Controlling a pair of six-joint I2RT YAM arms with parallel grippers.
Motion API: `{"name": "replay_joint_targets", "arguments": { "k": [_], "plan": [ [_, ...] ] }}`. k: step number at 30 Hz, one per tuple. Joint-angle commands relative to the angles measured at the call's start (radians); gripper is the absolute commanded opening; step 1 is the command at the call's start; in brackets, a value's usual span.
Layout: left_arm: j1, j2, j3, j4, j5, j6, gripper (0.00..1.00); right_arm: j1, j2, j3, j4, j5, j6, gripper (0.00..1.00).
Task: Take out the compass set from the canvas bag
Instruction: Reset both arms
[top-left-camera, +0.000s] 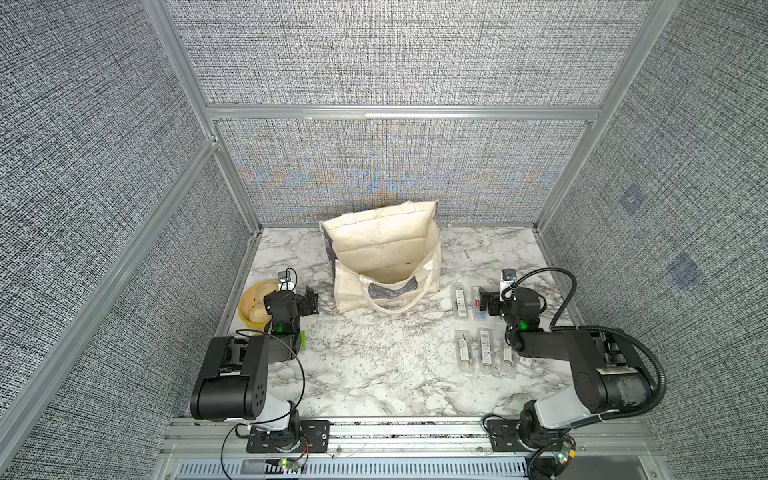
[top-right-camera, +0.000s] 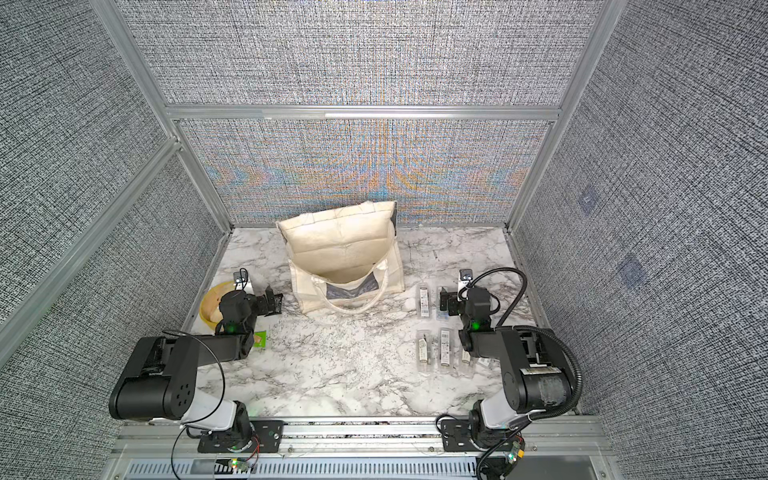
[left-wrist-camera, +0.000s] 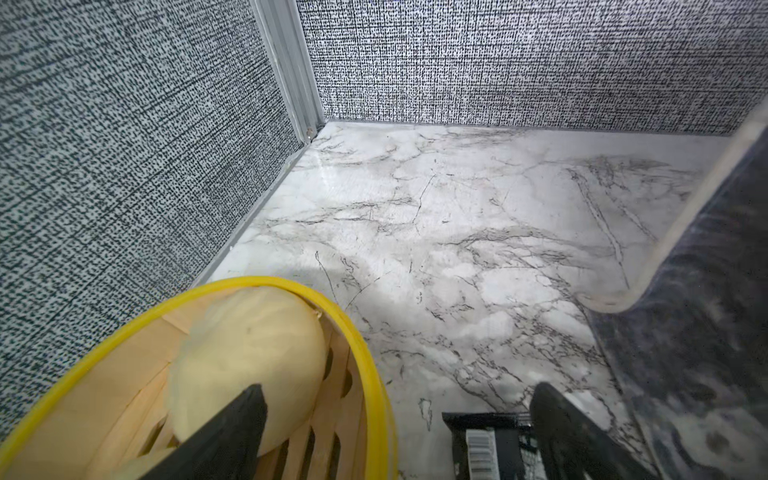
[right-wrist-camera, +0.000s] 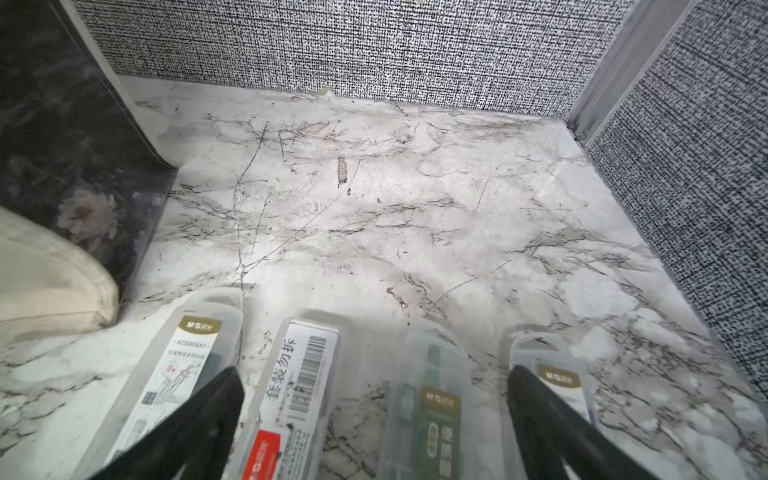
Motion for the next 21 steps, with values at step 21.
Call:
{"name": "replay_joint_targets", "arguments": {
  "k": [21],
  "plan": [
    [0.002,-0.015,-0.015,0.036,0.010,0.004,0.99,-0.012,0.025,0.029,-0.029,-0.091,0.011,0.99]
  ]
}}
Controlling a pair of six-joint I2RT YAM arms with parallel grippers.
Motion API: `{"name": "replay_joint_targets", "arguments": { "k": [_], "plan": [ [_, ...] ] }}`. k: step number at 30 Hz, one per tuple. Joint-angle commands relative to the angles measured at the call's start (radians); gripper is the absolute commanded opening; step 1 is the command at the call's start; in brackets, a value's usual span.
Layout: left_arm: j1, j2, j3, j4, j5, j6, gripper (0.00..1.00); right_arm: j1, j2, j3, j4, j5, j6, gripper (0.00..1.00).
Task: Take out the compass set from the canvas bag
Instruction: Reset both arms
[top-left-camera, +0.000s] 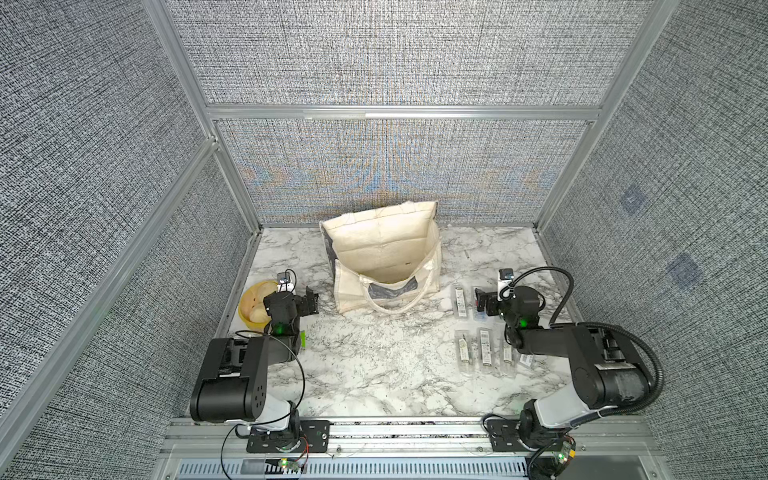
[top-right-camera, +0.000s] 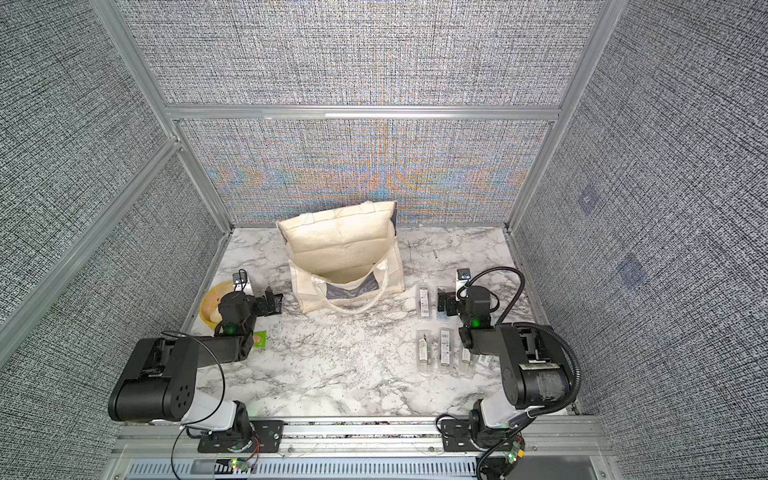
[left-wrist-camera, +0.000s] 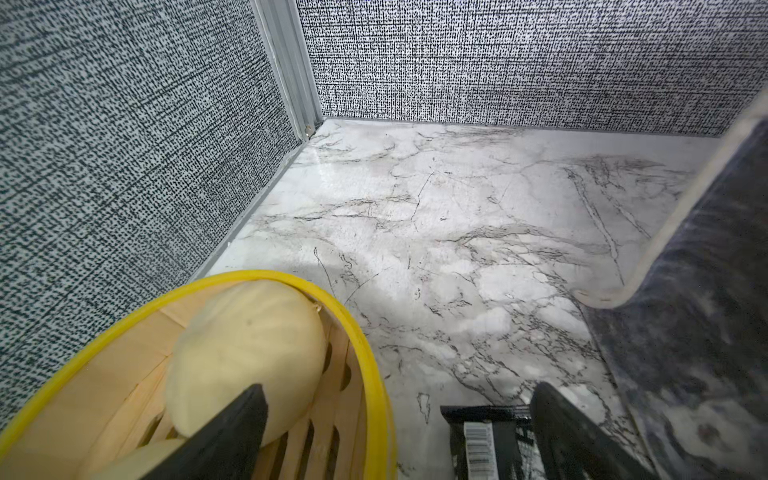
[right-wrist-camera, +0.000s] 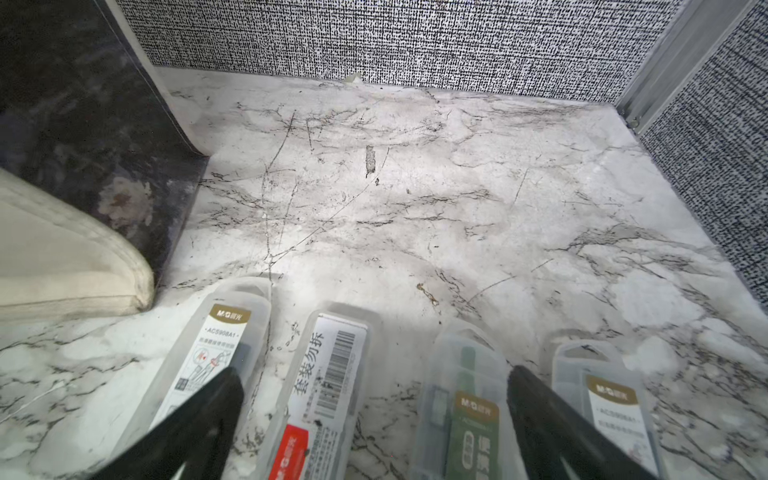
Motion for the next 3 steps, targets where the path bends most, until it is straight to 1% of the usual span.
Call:
{"name": "replay_joint_targets", "arguments": {
  "k": [1,3],
  "plan": [
    [0.001,-0.003,0.002,0.030,0.006,0.006,0.99,-0.001,-0.001,0.002,0.004,-0.014,0.006,0.99],
    [0.001,-0.002,0.006,0.021,0.006,0.005,0.99,-0.001,-0.012,-0.010,0.018,-0.011,0.006,0.99]
  ]
}}
